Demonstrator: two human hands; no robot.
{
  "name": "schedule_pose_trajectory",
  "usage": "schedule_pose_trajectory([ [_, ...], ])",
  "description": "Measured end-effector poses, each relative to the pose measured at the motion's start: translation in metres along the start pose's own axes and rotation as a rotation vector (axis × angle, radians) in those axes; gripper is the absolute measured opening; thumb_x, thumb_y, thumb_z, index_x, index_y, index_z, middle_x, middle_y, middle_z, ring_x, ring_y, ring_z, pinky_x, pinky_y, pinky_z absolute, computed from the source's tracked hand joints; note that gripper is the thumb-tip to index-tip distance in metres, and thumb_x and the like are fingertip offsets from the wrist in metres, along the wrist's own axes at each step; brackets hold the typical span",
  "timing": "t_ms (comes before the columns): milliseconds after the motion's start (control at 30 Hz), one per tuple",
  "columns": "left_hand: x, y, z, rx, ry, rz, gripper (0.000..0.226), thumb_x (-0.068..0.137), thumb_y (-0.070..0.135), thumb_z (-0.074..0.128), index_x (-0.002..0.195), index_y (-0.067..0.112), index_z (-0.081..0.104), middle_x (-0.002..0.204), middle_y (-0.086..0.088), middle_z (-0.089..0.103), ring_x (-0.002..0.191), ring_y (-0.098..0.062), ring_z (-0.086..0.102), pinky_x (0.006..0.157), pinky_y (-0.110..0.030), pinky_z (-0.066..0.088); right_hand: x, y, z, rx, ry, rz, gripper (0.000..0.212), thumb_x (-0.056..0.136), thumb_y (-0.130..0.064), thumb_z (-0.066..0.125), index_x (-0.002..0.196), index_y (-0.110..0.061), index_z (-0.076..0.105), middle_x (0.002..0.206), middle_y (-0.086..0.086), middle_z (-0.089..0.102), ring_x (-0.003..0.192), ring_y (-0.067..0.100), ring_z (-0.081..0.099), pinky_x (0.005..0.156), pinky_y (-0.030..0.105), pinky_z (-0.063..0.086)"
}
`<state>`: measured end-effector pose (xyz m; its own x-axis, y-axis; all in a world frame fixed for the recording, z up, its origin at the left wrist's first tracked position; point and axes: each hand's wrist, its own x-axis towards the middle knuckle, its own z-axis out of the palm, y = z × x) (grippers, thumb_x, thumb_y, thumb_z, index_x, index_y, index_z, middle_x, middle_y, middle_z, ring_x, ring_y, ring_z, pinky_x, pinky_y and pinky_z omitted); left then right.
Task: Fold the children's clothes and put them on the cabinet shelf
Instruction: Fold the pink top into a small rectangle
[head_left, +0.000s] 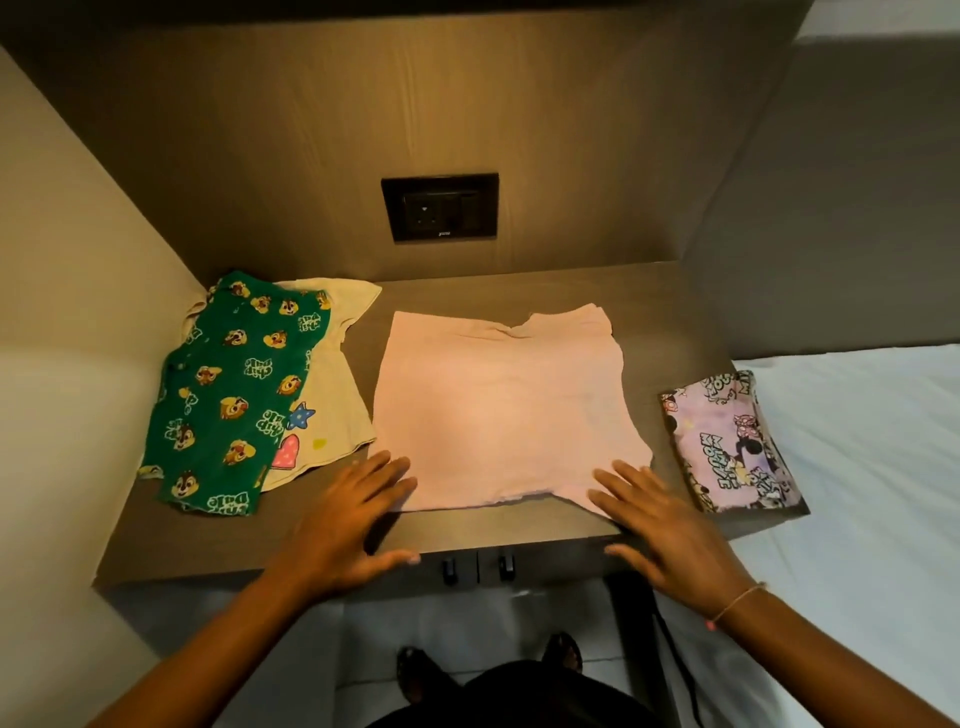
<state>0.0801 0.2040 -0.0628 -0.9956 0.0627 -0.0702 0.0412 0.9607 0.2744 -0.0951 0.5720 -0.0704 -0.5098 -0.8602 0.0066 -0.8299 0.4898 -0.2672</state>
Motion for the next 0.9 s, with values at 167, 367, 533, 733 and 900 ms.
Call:
schedule_pose_trajectory([
  [167, -0.026, 0.021, 0.011, 0.003, 0.215, 0.177, 0.042, 0.096, 0.047, 0.045, 0.105, 0.019, 0.074, 0.119, -0.004, 0.069, 0.111, -0.025, 0.064, 0.086, -0.043, 0.056, -0.022, -0.01, -0.001, 0.09, 0.188, 0.054, 0.04, 0.068, -0.009, 0.085, 0.105, -0.022, 0.074, 0.126, -0.004, 0.066, 0.123, 0.016, 0.055, 0.098, 0.036, 0.05],
  [367, -0.032, 0.033, -0.031, -0.426, 0.216, -0.115, 0.02, 0.085, 0.048, 0.055, 0.091, 0.036, 0.07, 0.089, 0.02, 0.069, 0.085, 0.002, 0.064, 0.071, -0.024, 0.057, -0.034, -0.024, -0.056, 0.427, 0.148, 0.177, 0.018, 0.089, -0.043, 0.062, 0.105, -0.043, 0.07, 0.096, -0.03, 0.07, 0.082, -0.005, 0.067, 0.073, 0.007, 0.05],
  [533, 0.019, 0.009, -0.083, -0.636, 0.089, -0.254, 0.011, 0.086, 0.041, 0.065, 0.09, 0.032, 0.071, 0.083, 0.016, 0.071, 0.079, -0.005, 0.066, 0.065, -0.019, 0.053, 0.022, 0.003, -0.104, 0.303, 0.1, 0.219, 0.011, 0.089, -0.045, 0.063, 0.099, -0.042, 0.067, 0.083, -0.021, 0.071, 0.072, 0.001, 0.065, 0.062, 0.021, 0.051],
  [733, 0.106, -0.015, -0.075, -0.358, -0.004, -0.457, 0.015, 0.09, 0.033, 0.067, 0.101, 0.025, 0.07, 0.095, 0.003, 0.07, 0.088, -0.016, 0.063, 0.078, -0.036, 0.055, 0.111, 0.04, -0.084, 0.064, -0.062, 0.386, 0.018, 0.091, -0.035, 0.062, 0.107, -0.03, 0.068, 0.103, -0.002, 0.072, 0.092, 0.021, 0.063, 0.078, 0.037, 0.054],
  [900, 0.132, -0.03, -0.056, -0.065, -0.047, -0.475, 0.026, 0.088, 0.038, 0.067, 0.11, 0.025, 0.067, 0.11, 0.0, 0.068, 0.097, -0.02, 0.06, 0.084, -0.039, 0.053, 0.132, 0.054, -0.062, -0.078, -0.045, 0.353, 0.023, 0.09, -0.028, 0.062, 0.112, -0.028, 0.066, 0.115, 0.001, 0.067, 0.106, 0.022, 0.056, 0.086, 0.035, 0.049],
])
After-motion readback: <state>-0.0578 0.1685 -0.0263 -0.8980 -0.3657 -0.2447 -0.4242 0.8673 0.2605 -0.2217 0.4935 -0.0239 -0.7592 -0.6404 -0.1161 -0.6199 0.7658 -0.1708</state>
